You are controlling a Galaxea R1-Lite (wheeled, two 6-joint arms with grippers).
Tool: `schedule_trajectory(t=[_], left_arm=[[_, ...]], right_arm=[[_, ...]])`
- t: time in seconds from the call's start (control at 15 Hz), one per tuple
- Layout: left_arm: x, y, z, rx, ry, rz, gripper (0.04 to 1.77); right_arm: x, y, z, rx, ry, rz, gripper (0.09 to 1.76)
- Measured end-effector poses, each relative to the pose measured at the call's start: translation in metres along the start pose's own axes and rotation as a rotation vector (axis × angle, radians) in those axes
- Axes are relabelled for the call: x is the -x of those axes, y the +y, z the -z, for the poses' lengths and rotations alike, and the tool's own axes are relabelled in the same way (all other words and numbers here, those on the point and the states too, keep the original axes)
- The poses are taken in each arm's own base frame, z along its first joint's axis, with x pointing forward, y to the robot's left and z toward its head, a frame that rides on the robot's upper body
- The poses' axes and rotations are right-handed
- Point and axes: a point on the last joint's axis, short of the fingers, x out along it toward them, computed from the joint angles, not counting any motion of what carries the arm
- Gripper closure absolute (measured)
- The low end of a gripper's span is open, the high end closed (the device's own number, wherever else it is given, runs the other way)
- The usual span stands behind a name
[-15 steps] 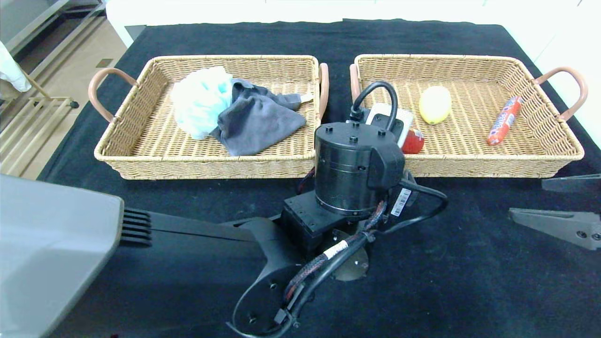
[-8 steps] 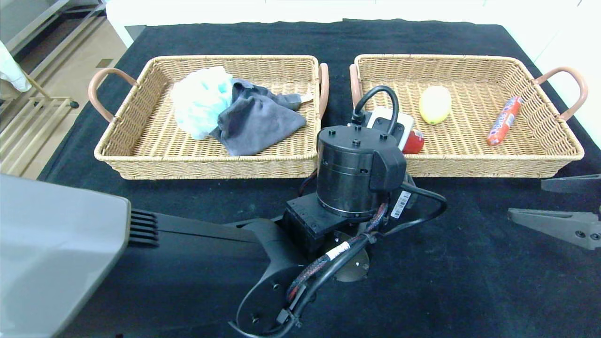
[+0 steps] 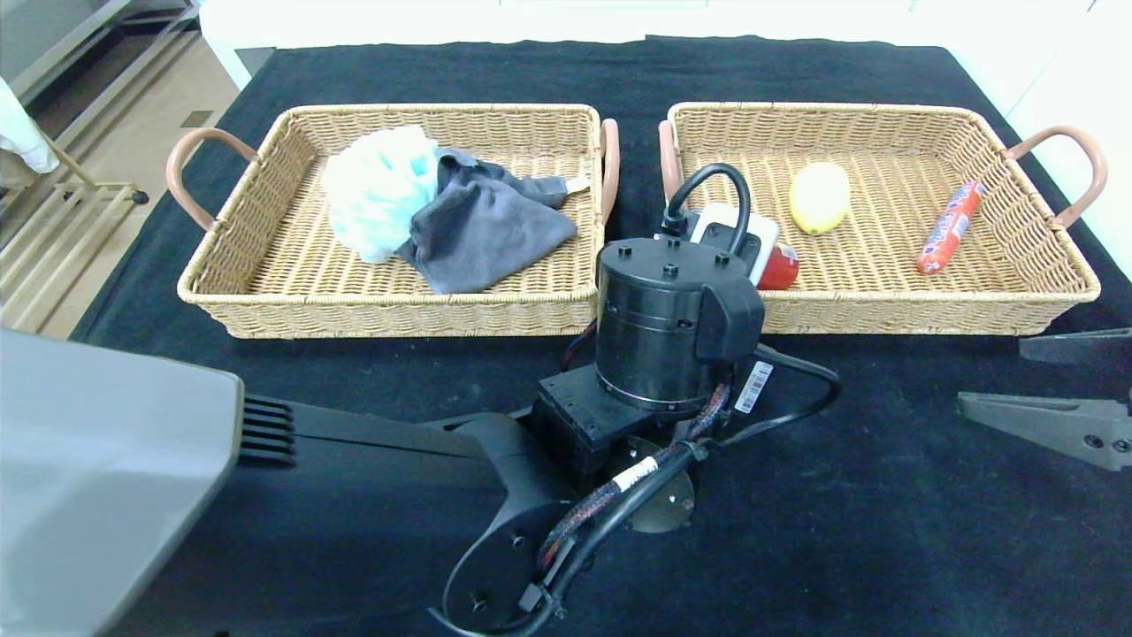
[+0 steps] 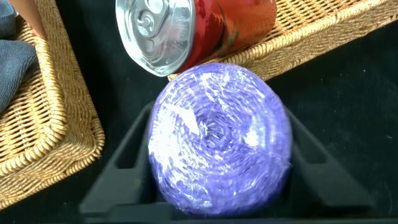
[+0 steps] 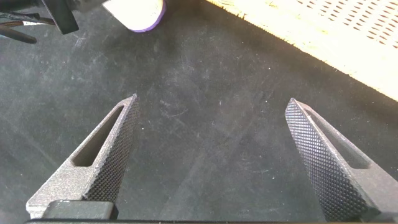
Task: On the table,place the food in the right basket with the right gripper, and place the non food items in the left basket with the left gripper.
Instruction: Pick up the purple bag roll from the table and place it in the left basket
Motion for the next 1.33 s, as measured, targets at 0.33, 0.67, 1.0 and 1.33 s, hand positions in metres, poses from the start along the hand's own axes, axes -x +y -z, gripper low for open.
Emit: schedule_trajectory(t=[0.33,0.67,1.0,1.33], left_arm=[[0.001,-0.001,-0.001,-0.001,0.0,0.003,0.87],[0.003,-0.002,0.0,-0.004,0.003,0.009,0.89],[0.022,-0.001,-0.002,-0.033,0.055,0.046,0.9],[0.043,0.011,-0.007,-0.033,0.053,0.056,0.9]], right_arm=[[0.0,0.0,0.0,0.0,-0.001,0.0,0.14],[0.001,0.0,0.0,0.001,-0.002,0.0,0.14],[0.001,0.0,0.0,0.001,-0.002,0.0,0.14],[0.0,0.0,0.001,0.0,0.001,0.0,0.14]])
